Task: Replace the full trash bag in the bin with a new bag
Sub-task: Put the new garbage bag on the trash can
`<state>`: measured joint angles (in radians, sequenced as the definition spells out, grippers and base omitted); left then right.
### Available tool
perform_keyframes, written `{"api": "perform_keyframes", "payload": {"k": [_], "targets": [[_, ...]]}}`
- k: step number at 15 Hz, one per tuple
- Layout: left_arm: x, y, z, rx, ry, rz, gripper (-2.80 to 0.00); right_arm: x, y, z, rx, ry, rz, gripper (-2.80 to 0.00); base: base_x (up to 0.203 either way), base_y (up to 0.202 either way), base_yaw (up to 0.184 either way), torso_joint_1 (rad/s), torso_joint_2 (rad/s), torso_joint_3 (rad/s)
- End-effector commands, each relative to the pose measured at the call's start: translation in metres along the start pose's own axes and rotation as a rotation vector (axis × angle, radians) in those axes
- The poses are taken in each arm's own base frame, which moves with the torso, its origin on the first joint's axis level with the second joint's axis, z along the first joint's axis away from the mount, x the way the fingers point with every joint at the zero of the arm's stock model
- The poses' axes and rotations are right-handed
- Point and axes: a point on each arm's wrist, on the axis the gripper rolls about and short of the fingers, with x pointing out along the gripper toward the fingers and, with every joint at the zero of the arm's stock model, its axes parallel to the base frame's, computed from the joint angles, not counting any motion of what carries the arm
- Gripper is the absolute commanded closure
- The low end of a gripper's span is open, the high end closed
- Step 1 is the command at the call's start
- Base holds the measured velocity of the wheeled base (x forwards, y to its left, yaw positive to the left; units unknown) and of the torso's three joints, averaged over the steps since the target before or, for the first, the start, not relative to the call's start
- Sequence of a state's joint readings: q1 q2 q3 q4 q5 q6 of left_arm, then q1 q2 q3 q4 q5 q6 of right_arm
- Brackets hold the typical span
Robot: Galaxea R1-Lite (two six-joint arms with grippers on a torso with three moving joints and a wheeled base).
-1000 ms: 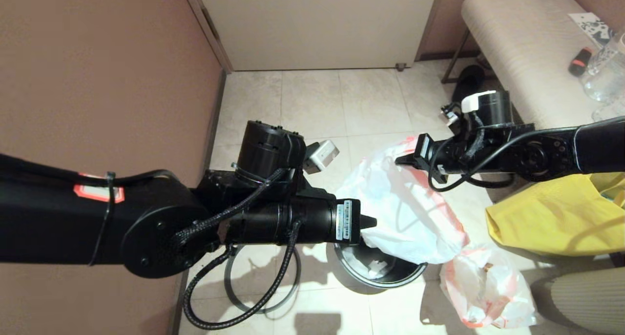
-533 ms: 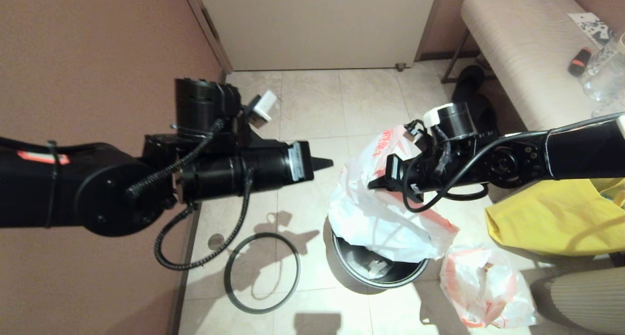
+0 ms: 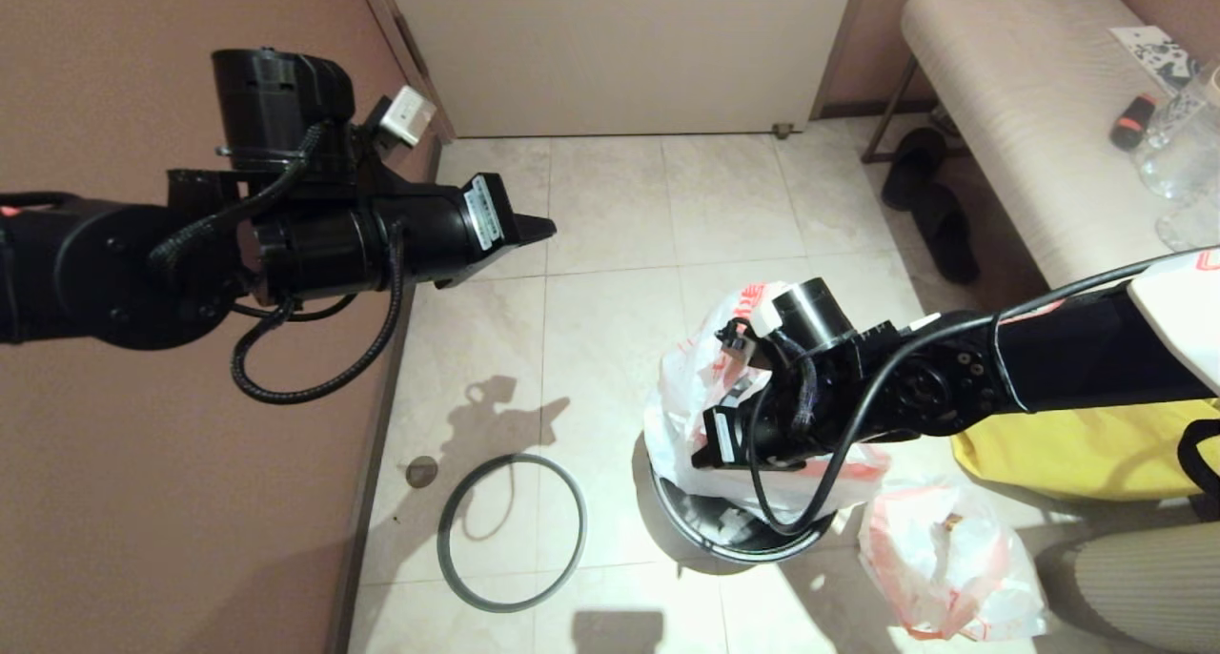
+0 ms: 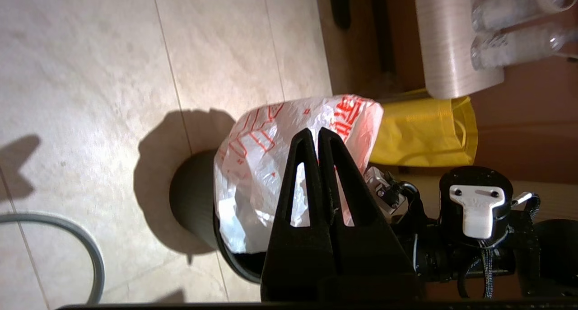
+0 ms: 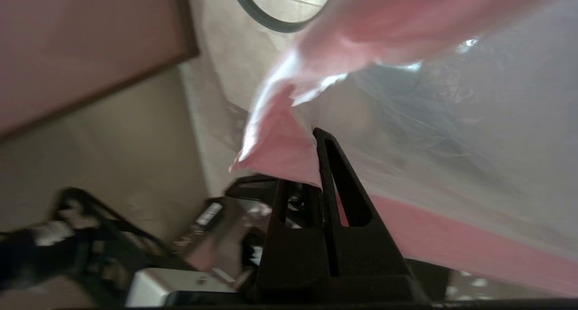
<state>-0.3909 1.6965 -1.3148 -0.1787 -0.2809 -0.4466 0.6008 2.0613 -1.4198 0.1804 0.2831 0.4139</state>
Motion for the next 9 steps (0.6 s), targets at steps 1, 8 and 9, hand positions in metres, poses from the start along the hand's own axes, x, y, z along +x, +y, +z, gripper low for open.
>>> {"api": "perform_keyframes", "payload": {"k": [1, 8, 9], "targets": [[0.012, 0.010, 0.000, -0.025, 0.017, 0.020, 0.00, 0.014, 0.010, -0.016, -0.085, 0.037, -0.052, 0.00, 0.000, 0.000, 0.000, 0.000, 0.00, 0.000], [0.008, 0.035, 0.020, -0.161, 0.140, -0.017, 0.00, 0.032, 0.011, -0.052, -0.328, 0.038, -0.134, 0.00, 0.000, 0.000, 0.000, 0.000, 0.00, 0.000], [0.010, 0.036, 0.020, -0.168, 0.152, -0.013, 0.00, 0.033, 0.007, -0.053, -0.365, 0.019, -0.186, 0.00, 0.000, 0.000, 0.000, 0.000, 0.00, 0.000]]}}
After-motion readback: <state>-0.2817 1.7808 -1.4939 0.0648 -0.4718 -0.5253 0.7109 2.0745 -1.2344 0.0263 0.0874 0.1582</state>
